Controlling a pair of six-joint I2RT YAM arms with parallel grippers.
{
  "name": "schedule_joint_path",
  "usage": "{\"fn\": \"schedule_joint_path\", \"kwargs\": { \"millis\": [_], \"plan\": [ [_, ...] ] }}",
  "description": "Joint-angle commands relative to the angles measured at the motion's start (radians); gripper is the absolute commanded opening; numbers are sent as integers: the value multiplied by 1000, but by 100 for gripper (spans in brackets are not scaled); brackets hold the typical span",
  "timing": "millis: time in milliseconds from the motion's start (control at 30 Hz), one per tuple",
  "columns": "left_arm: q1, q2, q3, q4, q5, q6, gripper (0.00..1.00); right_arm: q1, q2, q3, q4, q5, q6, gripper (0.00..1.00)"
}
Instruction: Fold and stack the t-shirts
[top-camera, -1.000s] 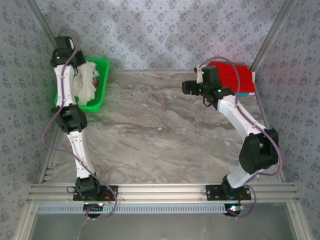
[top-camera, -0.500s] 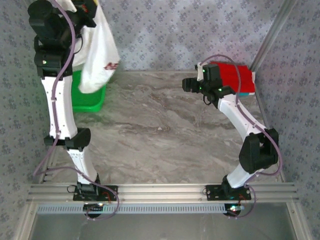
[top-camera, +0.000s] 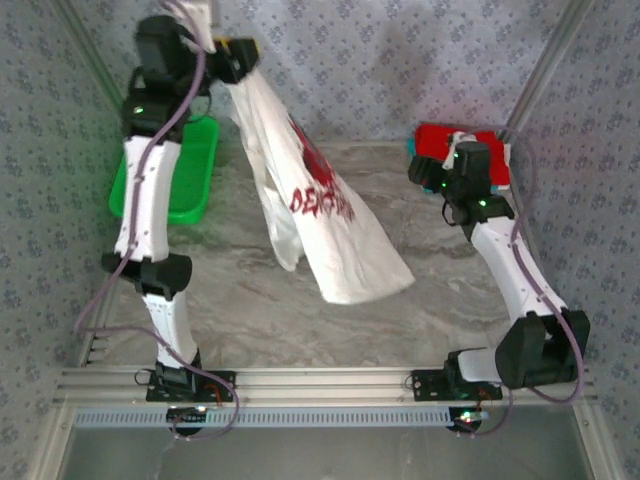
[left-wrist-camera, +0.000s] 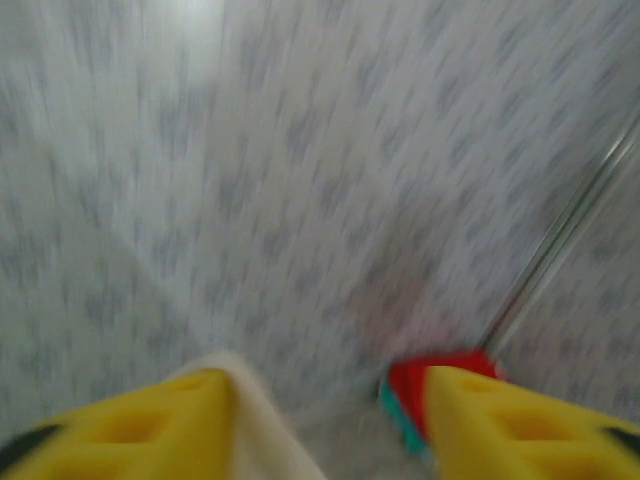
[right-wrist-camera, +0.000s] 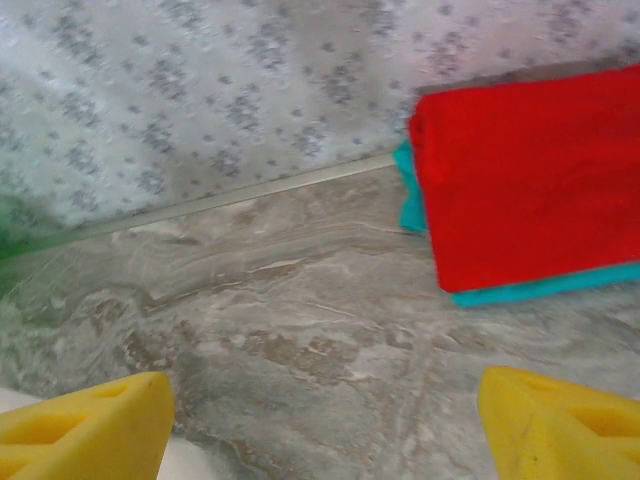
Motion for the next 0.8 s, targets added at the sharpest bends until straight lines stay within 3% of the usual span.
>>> {"fn": "schedule_joint_path", "kwargs": {
  "millis": [0,133,233,433,500,633,767],
  "plan": [
    [-23,5,-253,-107,-86,76,77,-15,-38,-46,-21,0,60,82],
    [-33,-321,-950,316,-171,-19,90,-16,-37,-71,-64,-27,50,84],
    [-51,-463,-1226,356,-199,-69,90,-11,-21,-115,-89,-80,51,84],
    [-169,-533,-1532,286,-221,-136,84,41,112,-161,-196,-130,62,82],
    [-209,-511,-1592,328,-185,-151,81,91,133,-181,-176,-221,41,79],
    [-250,-430,-1633,352,-196,-191,65,351,99,-195,-140,-209,-77,81],
    [-251,-432,-1702,386,-248,-223,61,595,80,-250,-74,-151,-163,81]
  ]
}}
